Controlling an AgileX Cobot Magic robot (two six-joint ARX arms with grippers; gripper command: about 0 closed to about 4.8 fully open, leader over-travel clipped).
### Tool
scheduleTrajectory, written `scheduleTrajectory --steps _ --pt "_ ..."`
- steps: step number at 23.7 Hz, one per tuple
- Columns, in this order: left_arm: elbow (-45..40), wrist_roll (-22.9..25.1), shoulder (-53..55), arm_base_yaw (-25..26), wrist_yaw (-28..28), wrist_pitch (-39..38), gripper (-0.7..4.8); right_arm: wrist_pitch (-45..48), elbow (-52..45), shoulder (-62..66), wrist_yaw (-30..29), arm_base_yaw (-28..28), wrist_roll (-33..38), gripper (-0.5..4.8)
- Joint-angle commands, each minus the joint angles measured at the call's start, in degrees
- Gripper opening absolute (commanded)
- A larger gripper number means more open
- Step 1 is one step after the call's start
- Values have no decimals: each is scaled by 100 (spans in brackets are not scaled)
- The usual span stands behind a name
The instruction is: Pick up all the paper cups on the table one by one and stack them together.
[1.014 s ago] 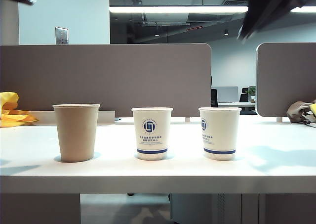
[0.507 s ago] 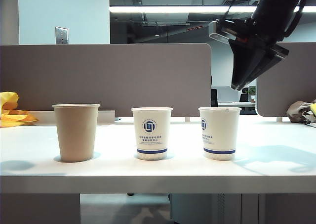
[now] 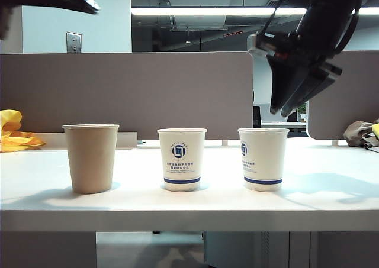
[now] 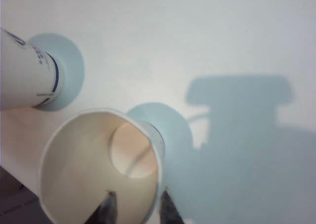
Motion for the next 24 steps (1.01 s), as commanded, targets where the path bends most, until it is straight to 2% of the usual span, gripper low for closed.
scheduleTrajectory --steps 1,3,10,15,16,24 --pt "15 -17 98 -94 2 225 -6 35 35 85 -13 -2 33 123" --pt "15 -24 168 -229 4 286 -6 26 33 173 -4 -4 31 123" --pt "15 -35 192 -234 -94 280 -6 68 35 568 -11 -2 31 116" --pt "15 -37 192 -234 -111 227 -6 101 35 608 11 -2 26 30" --pt "15 -61 192 -234 -131 205 -6 157 35 608 13 -2 26 1" --pt "15 -57 192 -232 -407 146 -5 -11 184 605 138 -2 31 -5"
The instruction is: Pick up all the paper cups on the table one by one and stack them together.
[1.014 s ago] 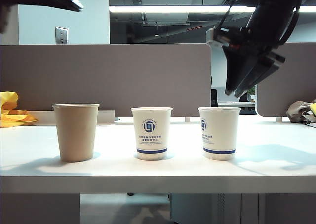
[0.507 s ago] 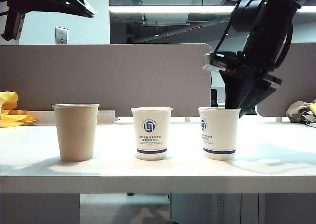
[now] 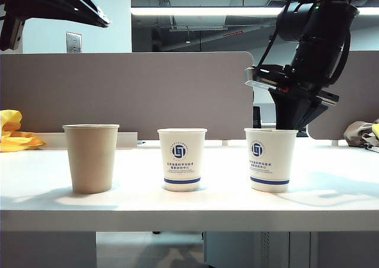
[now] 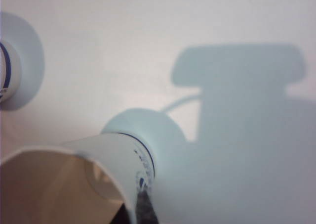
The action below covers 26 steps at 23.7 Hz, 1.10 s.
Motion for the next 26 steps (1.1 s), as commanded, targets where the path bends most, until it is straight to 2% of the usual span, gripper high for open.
scheduleTrajectory --steps 1,5,6,8,11,16,26 --pt "15 13 -11 -7 -260 22 -6 -190 245 -20 -11 0 9 -5" --pt "15 15 -11 -7 -367 9 -6 -450 758 -24 -17 81 33 -6" --pt "17 15 -11 -7 -470 9 -6 -573 1137 -24 -57 157 149 -5" --pt "22 15 -11 -4 -704 7 -5 -588 1652 -24 -210 363 313 -5" --pt "92 22 -11 -2 -1054 -7 -6 -522 2142 -22 -131 855 310 -5" --pt "302 140 -11 0 -1692 -247 -6 -564 2157 20 186 1296 310 -5" --pt "315 278 -11 0 -1888 -581 -6 -678 2155 295 118 1506 356 -5"
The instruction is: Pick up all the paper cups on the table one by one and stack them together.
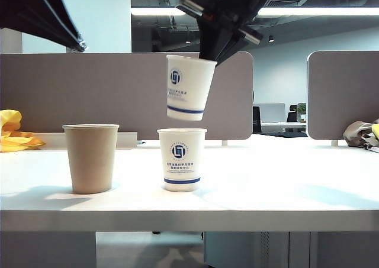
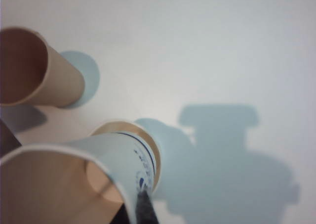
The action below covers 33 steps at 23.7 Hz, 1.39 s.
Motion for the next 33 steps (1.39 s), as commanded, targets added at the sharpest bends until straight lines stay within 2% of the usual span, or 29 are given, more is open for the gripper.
scheduleTrajectory --steps 1,9,11,16,19,23,33 --pt "28 92 -11 -4 -26 -94 -6 -57 28 111 -57 11 15 -5" --pt "31 160 -9 -4 -81 -269 -6 -7 26 450 -188 74 96 -4" --pt "33 160 -9 -4 -223 -271 -6 -35 26 551 -184 74 98 42" --pt "37 162 -9 -4 -271 -409 -6 -251 26 647 -120 74 98 117" --pt "37 162 -9 -4 -271 -417 -6 -348 26 647 44 72 96 125" --pt "37 160 -9 -4 -267 -417 -6 -505 26 647 299 70 94 186" --pt "37 184 -15 -4 -118 -643 -6 -516 26 802 269 70 98 186"
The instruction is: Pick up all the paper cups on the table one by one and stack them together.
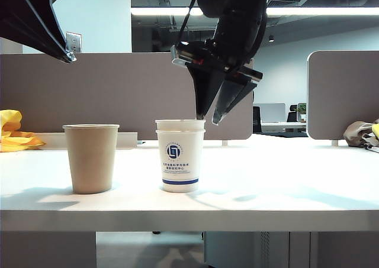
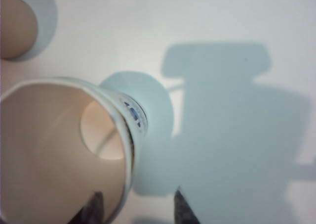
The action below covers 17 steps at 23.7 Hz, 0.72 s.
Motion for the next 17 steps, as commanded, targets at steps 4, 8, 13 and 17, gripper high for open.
scheduleTrajectory --steps 4,8,13,17 --pt "28 157 -17 -4 44 -219 -6 13 28 234 -37 9 9 185" --pt "28 157 -17 -4 44 -238 -6 20 28 383 -168 9 9 184" --pt "28 166 -17 -4 42 -236 -6 90 28 452 -267 11 7 103" --pt "28 175 -17 -4 39 -223 -6 61 39 450 -267 11 7 104"
